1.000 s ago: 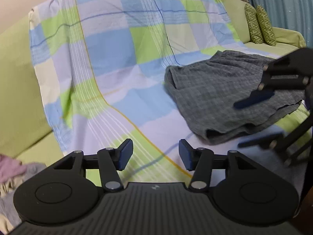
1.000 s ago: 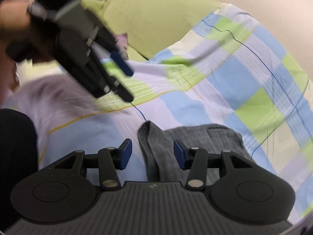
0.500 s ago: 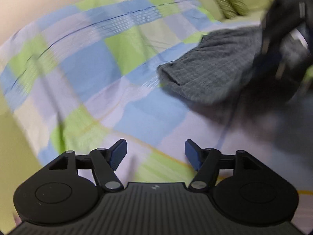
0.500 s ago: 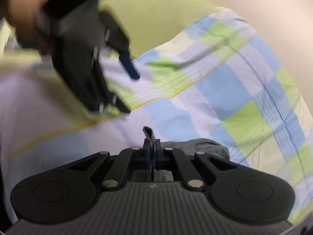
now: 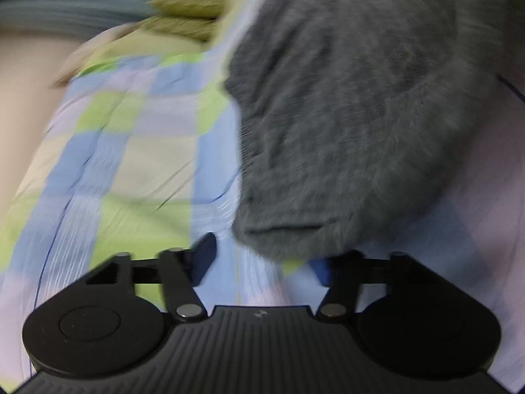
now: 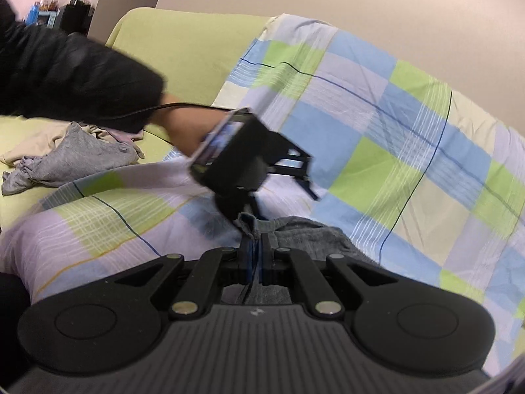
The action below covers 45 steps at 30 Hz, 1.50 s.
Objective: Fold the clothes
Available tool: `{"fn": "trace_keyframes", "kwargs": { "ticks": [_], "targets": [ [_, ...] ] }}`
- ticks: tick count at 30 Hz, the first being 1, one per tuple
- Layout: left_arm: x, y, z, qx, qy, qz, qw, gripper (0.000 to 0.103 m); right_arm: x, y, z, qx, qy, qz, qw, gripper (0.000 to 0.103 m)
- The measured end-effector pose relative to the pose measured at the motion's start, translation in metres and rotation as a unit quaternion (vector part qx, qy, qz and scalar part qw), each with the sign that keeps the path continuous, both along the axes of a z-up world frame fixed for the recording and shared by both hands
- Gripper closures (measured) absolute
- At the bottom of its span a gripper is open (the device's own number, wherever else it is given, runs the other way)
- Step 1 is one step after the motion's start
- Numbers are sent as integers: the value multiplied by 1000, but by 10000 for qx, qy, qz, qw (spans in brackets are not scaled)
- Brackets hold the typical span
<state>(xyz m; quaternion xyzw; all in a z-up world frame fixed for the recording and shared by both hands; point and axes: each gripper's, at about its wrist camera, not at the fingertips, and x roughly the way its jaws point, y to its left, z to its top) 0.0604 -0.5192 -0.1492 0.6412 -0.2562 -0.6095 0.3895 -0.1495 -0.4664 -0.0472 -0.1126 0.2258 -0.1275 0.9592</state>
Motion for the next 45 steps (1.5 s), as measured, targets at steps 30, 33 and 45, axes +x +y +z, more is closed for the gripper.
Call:
{"fn": "trace_keyframes", "kwargs": {
  "ticks": [30,33,45],
  "targets": [
    [-217,-261,37,1358,-461,-309,9892,98,-312,-255,-60,3632,-2376,-2977,8503,102],
    [-216,-279,29,1443,-441,-106,9885,98,-316,-275,-64,3584,-2291,-3051,8521,102],
    [-174,-285,53,764,546,1272,9874,60,-332,-285,-92,3348,-1602,-3746,8497,95]
  ]
}}
